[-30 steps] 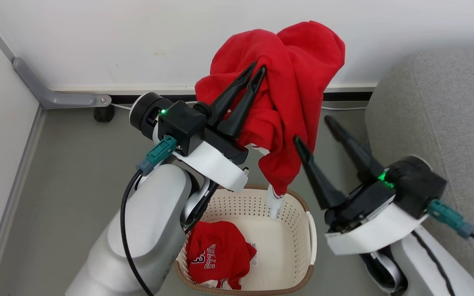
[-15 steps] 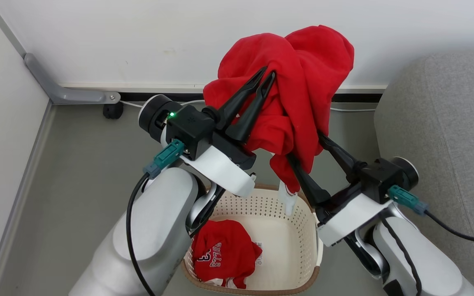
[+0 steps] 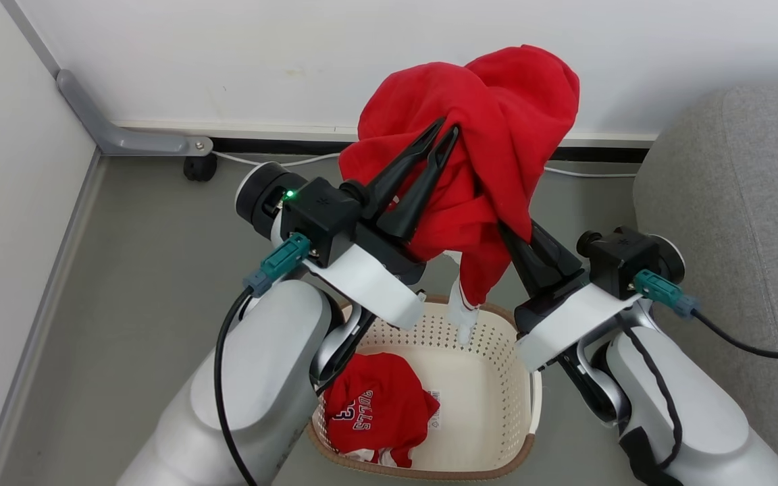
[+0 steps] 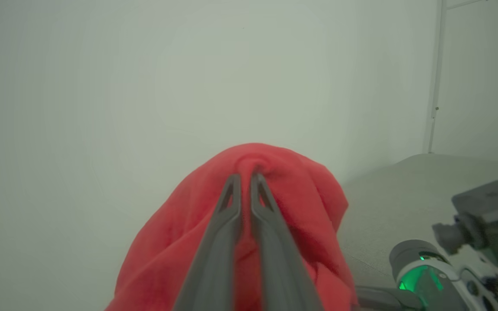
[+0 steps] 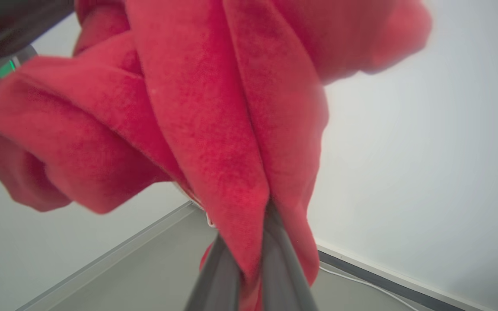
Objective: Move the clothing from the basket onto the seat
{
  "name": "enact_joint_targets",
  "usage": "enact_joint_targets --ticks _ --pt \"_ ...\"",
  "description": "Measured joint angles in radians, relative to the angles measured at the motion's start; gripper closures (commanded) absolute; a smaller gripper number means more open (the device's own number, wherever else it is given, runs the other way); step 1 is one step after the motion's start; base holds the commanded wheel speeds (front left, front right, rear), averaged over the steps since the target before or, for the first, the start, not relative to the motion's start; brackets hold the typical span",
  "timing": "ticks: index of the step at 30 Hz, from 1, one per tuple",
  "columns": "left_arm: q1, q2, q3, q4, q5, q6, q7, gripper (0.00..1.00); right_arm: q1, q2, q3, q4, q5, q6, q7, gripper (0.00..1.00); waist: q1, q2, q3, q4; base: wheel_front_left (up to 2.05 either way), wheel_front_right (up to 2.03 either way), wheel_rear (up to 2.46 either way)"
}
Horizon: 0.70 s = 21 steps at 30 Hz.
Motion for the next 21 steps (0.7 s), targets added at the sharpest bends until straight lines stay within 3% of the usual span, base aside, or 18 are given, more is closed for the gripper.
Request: enact_joint_targets --ticks 1,2,3,21 --pt "0.000 0.000 0.001 0.001 0.000 0.000 0.000 1.00 0.000 0.000 -0.003 -0.003 0.000 0.000 0.000 1.00 0.0000 0.0000 0.001 -0.001 0.00 0.00 0.00" --pt "0.001 0.000 0.002 0.001 -0.005 0.000 0.000 0.77 0.000 0.000 -0.006 -0.008 0.000 0.000 0.000 1.00 0.0000 0.0000 0.002 -0.004 0.00 0.00 0.00" --pt "0.001 0.000 0.003 0.002 -0.007 0.000 0.000 0.00 0.000 -0.001 -0.009 -0.015 0.000 0.000 0.000 1.00 0.0000 0.0000 0.003 -0.006 0.00 0.00 0.00" --pt "0.049 0.000 0.023 0.118 0.029 -0.035 -0.001 0.00 0.063 -0.011 -0.193 -0.113 -0.009 0.000 0.000 1.00 0.0000 0.0000 -0.004 -0.071 0.00 0.00 0.00"
